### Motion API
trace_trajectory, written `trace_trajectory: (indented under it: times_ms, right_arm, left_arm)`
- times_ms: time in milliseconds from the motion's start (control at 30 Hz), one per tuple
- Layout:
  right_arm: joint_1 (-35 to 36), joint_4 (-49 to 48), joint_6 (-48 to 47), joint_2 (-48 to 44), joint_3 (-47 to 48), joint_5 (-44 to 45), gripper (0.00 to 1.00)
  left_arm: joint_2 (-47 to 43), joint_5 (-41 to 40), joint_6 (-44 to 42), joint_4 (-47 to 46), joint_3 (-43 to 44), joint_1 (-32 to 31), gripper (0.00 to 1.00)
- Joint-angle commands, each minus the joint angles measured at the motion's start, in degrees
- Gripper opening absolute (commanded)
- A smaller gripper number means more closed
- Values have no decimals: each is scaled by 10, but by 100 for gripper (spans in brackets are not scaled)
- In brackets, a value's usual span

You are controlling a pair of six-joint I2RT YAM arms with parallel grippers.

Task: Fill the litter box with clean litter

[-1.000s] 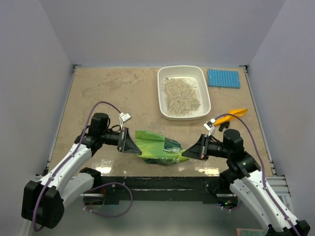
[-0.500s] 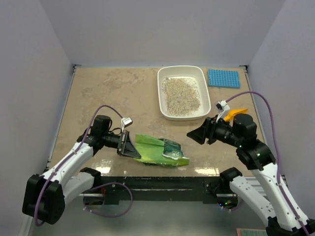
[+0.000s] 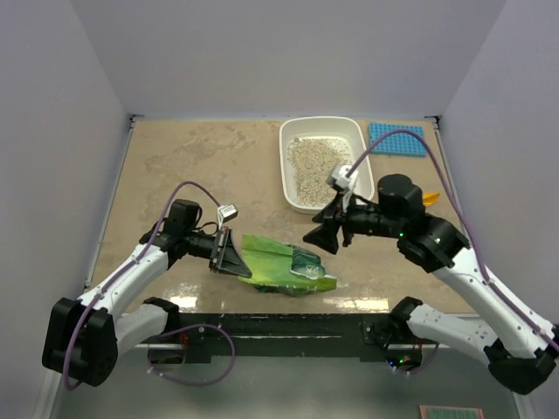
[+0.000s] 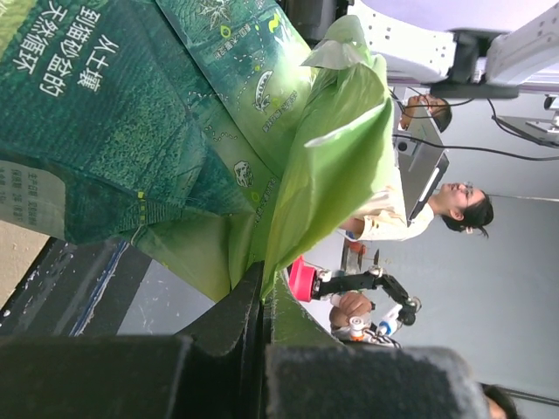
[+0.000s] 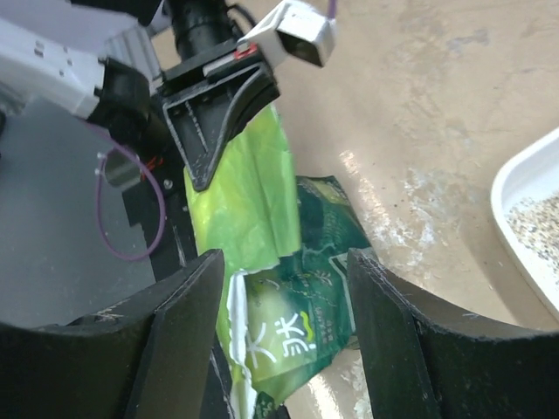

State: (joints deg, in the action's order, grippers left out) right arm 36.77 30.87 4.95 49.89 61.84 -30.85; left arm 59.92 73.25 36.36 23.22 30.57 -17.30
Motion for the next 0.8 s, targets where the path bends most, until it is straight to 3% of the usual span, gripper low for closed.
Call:
trace_trajectory:
  times_ms: [0, 67, 200, 267, 367, 567, 767]
  right_arm:
    - [147, -3, -46, 52, 68, 210, 63]
    - [222, 4, -46, 84, 86, 272, 63]
    - [379, 39, -65, 140, 112, 507, 64]
    - [465, 79, -57, 164, 113, 577, 64]
    - [540, 103, -29, 182, 101, 666, 64]
    - [592, 113, -6, 170, 69, 770, 62]
    - [600, 110, -17, 215, 51, 766, 62]
  left_arm:
    - [13, -51, -26, 10, 23, 2, 0]
    - [19, -54, -30, 14, 26, 2, 0]
    - [27, -59, -39, 19, 40, 2, 0]
    - [33, -64, -45, 25, 44, 2, 0]
    - [35, -69, -50, 30, 48, 2, 0]
    - [27, -75, -46, 29, 29, 2, 0]
    - [33, -75, -47, 30, 31, 2, 0]
